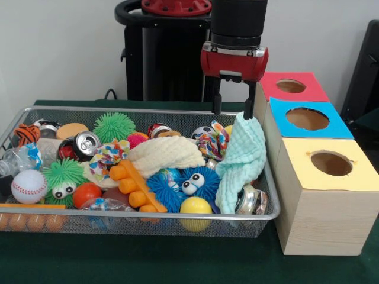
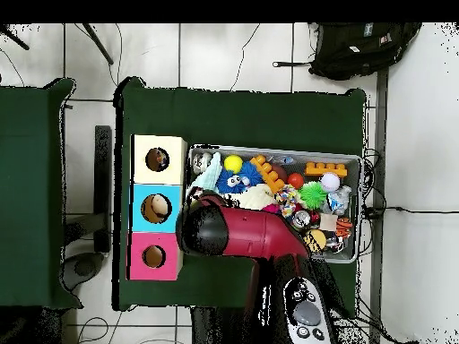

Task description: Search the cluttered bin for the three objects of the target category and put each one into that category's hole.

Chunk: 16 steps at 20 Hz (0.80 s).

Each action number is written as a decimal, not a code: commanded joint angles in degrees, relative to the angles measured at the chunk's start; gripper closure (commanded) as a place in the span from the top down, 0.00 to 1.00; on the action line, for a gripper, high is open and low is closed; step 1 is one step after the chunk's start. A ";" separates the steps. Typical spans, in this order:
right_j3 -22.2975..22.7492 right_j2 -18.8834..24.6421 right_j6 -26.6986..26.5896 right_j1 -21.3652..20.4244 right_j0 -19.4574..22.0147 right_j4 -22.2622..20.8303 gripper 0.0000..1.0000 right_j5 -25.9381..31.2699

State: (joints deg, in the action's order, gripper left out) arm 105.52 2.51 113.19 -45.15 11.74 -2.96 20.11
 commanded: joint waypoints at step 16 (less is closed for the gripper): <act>-1.13 1.54 3.26 0.56 -1.03 -1.43 1.00 3.22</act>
State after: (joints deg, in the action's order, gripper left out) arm 105.52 2.51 113.19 -45.63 10.51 -2.96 20.11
